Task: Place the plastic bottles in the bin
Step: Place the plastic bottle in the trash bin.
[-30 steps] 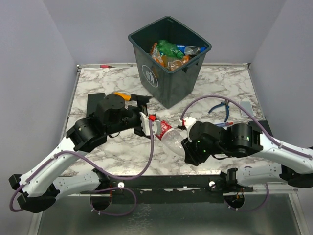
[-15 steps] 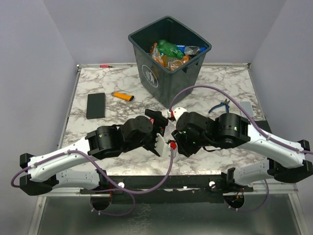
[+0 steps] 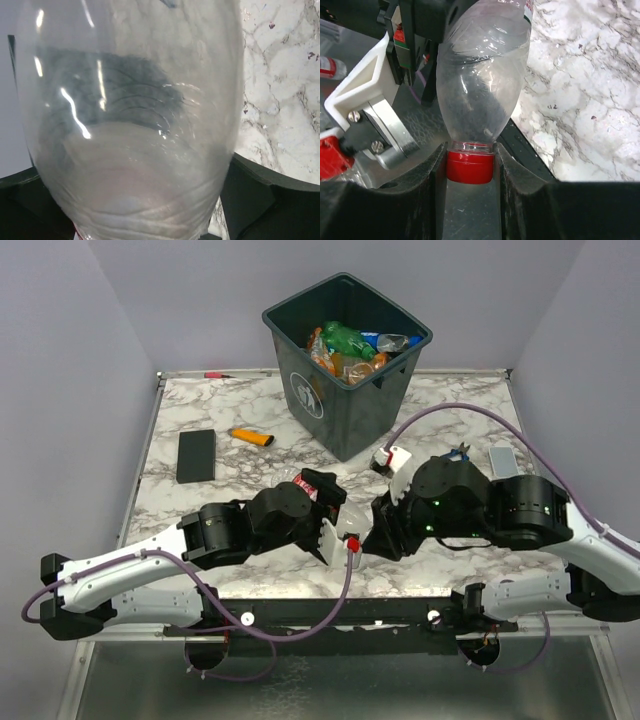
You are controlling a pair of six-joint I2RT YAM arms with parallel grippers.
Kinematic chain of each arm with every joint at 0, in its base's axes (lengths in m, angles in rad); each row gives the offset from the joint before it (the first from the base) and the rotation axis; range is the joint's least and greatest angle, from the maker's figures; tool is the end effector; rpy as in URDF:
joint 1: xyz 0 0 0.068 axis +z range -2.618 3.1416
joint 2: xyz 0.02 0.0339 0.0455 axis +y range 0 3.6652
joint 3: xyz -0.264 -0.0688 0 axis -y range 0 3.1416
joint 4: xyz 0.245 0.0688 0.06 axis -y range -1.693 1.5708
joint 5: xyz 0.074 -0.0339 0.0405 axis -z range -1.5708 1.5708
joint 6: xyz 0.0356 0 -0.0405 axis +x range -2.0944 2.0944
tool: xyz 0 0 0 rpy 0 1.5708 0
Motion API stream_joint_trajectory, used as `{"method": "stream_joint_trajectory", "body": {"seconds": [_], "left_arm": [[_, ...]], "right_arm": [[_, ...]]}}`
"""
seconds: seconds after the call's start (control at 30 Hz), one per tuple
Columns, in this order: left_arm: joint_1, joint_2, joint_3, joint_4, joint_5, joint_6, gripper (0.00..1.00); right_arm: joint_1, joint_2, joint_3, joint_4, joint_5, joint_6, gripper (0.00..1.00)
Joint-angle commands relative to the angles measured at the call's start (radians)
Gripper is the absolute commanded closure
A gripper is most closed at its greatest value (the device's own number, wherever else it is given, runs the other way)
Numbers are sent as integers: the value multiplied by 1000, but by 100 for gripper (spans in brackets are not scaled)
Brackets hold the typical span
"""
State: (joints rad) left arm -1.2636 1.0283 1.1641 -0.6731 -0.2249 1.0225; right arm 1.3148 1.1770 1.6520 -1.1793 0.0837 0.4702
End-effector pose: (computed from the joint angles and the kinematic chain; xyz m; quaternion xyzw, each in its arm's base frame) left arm 0.0716 -0.1994 0.3766 0.7631 0.4088 0.0378 0.4991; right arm 0.0516 0.1855 0.4518 -0.3556 0.8343 0.3028 0.2928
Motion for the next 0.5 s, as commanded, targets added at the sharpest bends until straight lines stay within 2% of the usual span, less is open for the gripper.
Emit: {"method": "stream_joint_trajectory", "body": {"seconds": [0.0,0.13,0.23,0.3,0.33,0.37,0.43,0.47], "left_arm": [[-1,-23,-11,47,74,-34,3],[0,-32,-38,82,58,-51,18],[-2,-41,-47,116,55,-59,44],[-1,-49,-54,146,55,-58,56],[-2,-52,-56,159,57,-59,58],[-1,-55,-56,171,56,-60,59],[-2,-58,-56,196,54,-60,62],[-1,-59,-55,213,47,-67,62]], "right_arm": [[5,-48,-28,108,-54,30,100],[5,-62,-39,111,-51,42,100],[5,-71,-41,116,-56,45,100],[5,-71,-38,115,-53,45,100],[6,-71,-34,112,-48,48,100],[5,-70,-26,110,-42,49,93],[5,-70,2,104,-42,47,54],[5,-71,17,101,-33,47,40]]}}
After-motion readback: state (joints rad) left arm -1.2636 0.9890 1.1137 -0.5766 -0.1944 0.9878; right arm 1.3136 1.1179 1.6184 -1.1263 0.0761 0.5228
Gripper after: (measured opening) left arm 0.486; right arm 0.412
